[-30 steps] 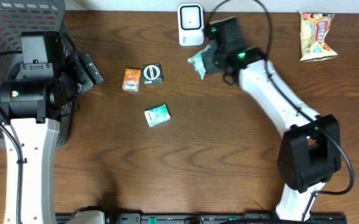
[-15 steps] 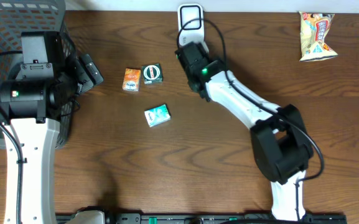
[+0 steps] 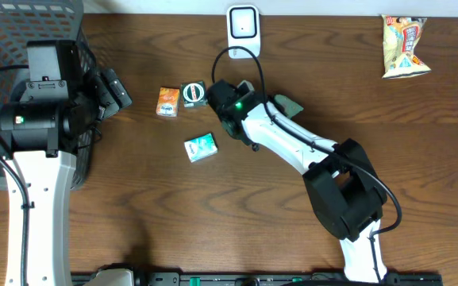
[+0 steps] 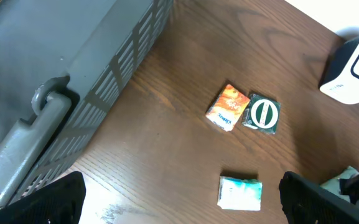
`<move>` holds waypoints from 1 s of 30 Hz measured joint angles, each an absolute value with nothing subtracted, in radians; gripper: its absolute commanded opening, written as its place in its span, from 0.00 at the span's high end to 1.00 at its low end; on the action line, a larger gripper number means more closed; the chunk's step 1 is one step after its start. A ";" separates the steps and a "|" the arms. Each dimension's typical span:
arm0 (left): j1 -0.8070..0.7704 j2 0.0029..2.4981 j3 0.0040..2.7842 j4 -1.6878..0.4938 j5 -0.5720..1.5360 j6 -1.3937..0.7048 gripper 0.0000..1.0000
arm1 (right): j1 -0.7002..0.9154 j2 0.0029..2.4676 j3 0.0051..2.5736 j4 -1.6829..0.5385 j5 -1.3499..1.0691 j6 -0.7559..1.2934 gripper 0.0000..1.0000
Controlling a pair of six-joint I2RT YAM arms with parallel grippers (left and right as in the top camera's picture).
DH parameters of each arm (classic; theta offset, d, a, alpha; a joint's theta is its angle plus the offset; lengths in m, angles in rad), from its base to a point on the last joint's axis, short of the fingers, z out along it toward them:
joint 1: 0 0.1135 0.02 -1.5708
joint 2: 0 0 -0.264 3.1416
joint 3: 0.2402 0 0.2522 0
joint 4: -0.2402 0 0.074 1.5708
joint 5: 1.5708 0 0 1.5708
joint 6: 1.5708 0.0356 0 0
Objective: Scan the item barcode
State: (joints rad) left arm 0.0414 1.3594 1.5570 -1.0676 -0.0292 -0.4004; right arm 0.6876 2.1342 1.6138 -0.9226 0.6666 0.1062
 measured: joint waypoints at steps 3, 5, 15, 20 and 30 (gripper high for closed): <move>0.041 1.359 1.557 -1.068 -0.030 -0.400 0.02 | 0.677 2.115 1.613 -0.931 0.593 0.148 0.01; 0.041 1.359 1.557 -1.067 -0.029 -0.400 0.02 | 0.662 2.089 1.614 -0.927 0.541 0.176 0.01; 0.041 1.359 1.557 -1.067 -0.029 -0.400 0.02 | 0.442 1.999 1.618 -0.841 0.165 0.440 0.12; 0.041 1.359 1.557 -1.067 -0.029 -0.400 0.02 | 0.408 2.066 1.618 -0.863 0.101 0.544 0.27; 0.041 1.359 1.557 -1.067 -0.030 -0.400 0.02 | 0.411 2.172 1.617 -0.844 0.033 0.601 0.93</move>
